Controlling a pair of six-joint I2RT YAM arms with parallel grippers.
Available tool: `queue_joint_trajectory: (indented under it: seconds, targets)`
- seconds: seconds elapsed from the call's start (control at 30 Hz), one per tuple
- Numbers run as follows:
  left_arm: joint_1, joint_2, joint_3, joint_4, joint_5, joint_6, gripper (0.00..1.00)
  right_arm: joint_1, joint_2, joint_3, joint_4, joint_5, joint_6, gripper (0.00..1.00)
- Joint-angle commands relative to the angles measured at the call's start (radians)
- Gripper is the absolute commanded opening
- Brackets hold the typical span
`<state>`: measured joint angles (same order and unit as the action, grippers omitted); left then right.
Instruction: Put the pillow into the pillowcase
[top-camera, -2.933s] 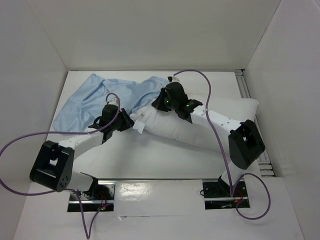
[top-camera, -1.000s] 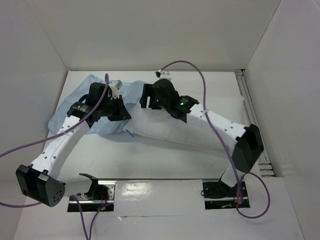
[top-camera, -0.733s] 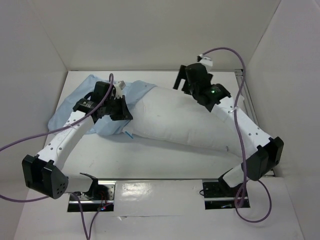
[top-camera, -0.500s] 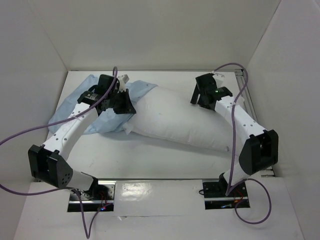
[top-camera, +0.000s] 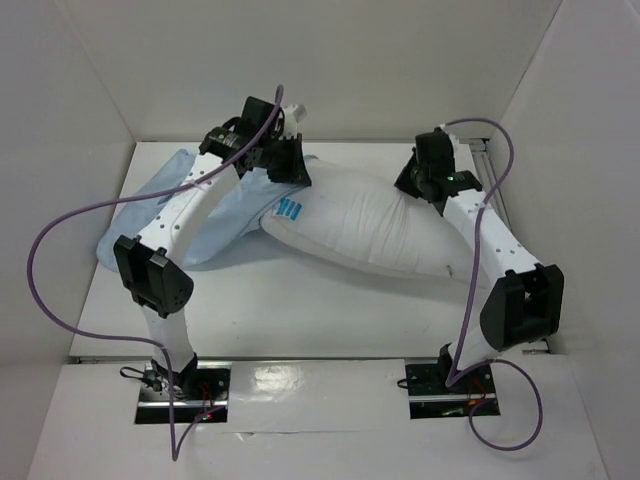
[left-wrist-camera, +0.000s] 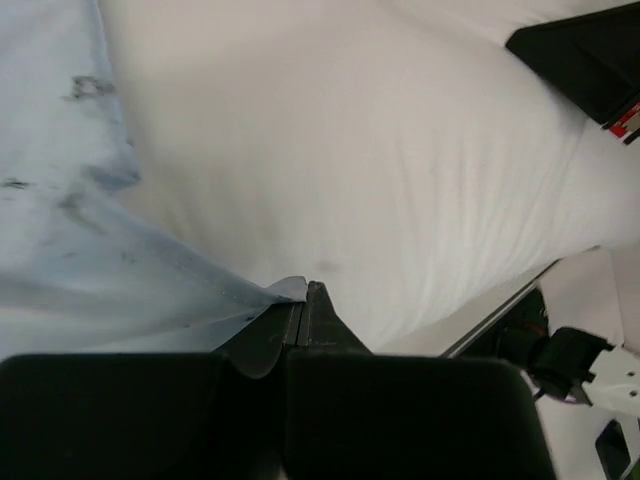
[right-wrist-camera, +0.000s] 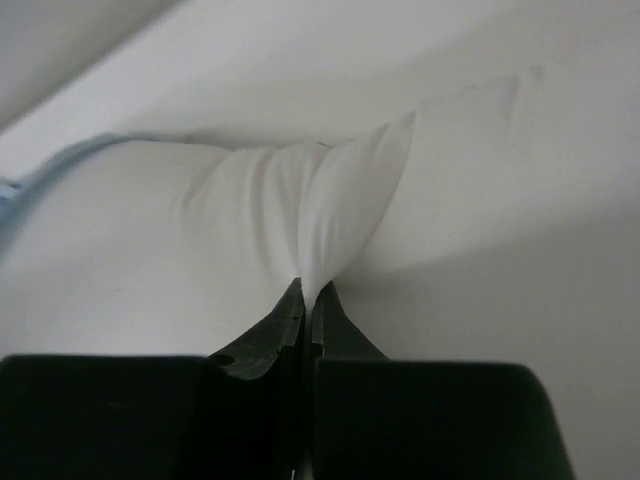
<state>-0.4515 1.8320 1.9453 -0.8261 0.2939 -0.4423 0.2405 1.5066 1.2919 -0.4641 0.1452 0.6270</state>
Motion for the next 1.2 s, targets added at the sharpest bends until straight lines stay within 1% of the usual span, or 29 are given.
queue_joint_trajectory:
  seconds: [0.0,0.07,0.13,0.23,0.27,0.3,0.33,0.37,0.4,0.43,0.5,0.53,0.57,0.6,0.63,0.67,0.7,0.73,0.77,0.8,0.87,0.9,0.93,0.97,1.0,1.03,1.07,1.1,1.17]
  targets:
    - [-0.023,0.023,0.249,-0.011,0.077,0.025,0.00,0.002,-0.066,0.245,0.090,-0.122,0.022,0.00]
    - [-0.023,0.033,0.291,-0.021,0.111,0.025,0.00,0.002,-0.117,0.289,0.065,-0.113,0.022,0.00]
    - [-0.023,0.018,0.291,-0.021,0.164,0.016,0.00,0.014,-0.149,0.290,0.053,-0.093,0.022,0.00]
    - [-0.044,-0.049,0.148,-0.021,0.218,0.016,0.00,0.049,-0.206,0.167,0.053,-0.056,0.022,0.00]
    - [-0.053,-0.078,0.016,-0.007,0.229,0.016,0.00,0.049,-0.216,0.123,0.053,-0.047,0.022,0.00]
    - [-0.076,-0.111,-0.062,0.008,0.229,0.016,0.00,0.062,-0.217,0.034,0.053,-0.056,0.037,0.00]
    - [-0.087,-0.178,-0.141,0.027,0.229,0.007,0.00,0.071,-0.226,-0.011,0.053,-0.068,0.055,0.00]
    - [-0.099,-0.209,-0.216,0.053,0.229,0.007,0.00,0.082,-0.226,-0.060,0.065,-0.068,0.066,0.00]
    - [-0.108,-0.236,-0.361,0.067,0.229,-0.002,0.00,0.098,-0.226,-0.165,0.080,-0.082,0.076,0.00]
    - [-0.118,-0.261,-0.423,0.077,0.229,-0.003,0.00,0.135,-0.235,-0.213,0.099,-0.082,0.085,0.00]
    - [-0.127,-0.286,-0.527,0.065,0.206,0.023,0.00,0.164,-0.235,-0.288,0.128,-0.082,0.100,0.00]
    - [-0.127,-0.277,-0.528,0.038,0.173,0.036,0.18,0.183,-0.223,-0.340,0.128,-0.093,0.112,0.00]
    - [-0.127,-0.267,-0.513,0.007,0.153,0.060,0.32,0.183,-0.214,-0.357,0.128,-0.093,0.112,0.00]
    - [-0.127,-0.257,-0.462,-0.052,0.130,0.060,0.50,0.198,-0.213,-0.368,0.119,-0.093,0.112,0.00]
    - [-0.127,-0.257,-0.433,-0.070,0.110,0.074,0.78,0.198,-0.213,-0.378,0.119,-0.082,0.112,0.00]
    - [-0.127,-0.257,-0.402,-0.082,0.069,0.074,0.87,0.210,-0.213,-0.388,0.110,-0.070,0.103,0.00]
    - [-0.127,-0.257,-0.338,-0.082,0.048,0.074,0.93,0.210,-0.213,-0.388,0.110,-0.070,0.103,0.00]
    - [-0.116,-0.257,-0.304,-0.103,0.036,0.074,0.93,0.210,-0.213,-0.388,0.110,-0.061,0.093,0.00]
    - [-0.116,-0.257,-0.268,-0.113,0.010,0.074,0.91,0.221,-0.204,-0.388,0.101,-0.061,0.092,0.00]
    - [-0.098,-0.257,-0.200,-0.122,0.010,0.074,0.85,0.221,-0.204,-0.388,0.101,-0.052,0.082,0.00]
    - [-0.055,-0.229,-0.148,-0.122,-0.013,0.074,0.72,0.230,-0.194,-0.376,0.091,-0.041,0.082,0.00]
    - [-0.041,-0.220,-0.125,-0.133,-0.065,0.054,0.52,0.230,-0.194,-0.376,0.091,-0.041,0.082,0.00]
    - [-0.027,-0.209,-0.087,-0.133,-0.096,0.044,0.49,0.230,-0.194,-0.367,0.091,-0.041,0.082,0.00]
    - [0.000,-0.197,-0.069,-0.133,-0.116,0.043,0.49,0.230,-0.184,-0.358,0.091,-0.041,0.082,0.00]
    - [0.013,-0.173,-0.056,-0.133,-0.169,0.016,0.52,0.230,-0.184,-0.358,0.091,-0.041,0.082,0.00]
    - [0.023,-0.160,-0.046,-0.133,-0.212,0.001,0.81,0.240,-0.184,-0.358,0.091,-0.041,0.082,0.00]
    - [0.040,-0.142,-0.033,-0.133,-0.266,-0.016,0.87,0.240,-0.175,-0.347,0.091,-0.041,0.082,0.00]
    - [0.049,-0.098,-0.032,-0.122,-0.342,-0.025,0.89,0.249,-0.175,-0.347,0.091,-0.041,0.082,0.00]
    - [0.082,-0.035,0.000,-0.122,-0.386,-0.042,0.90,0.249,-0.175,-0.347,0.091,-0.030,0.082,0.00]
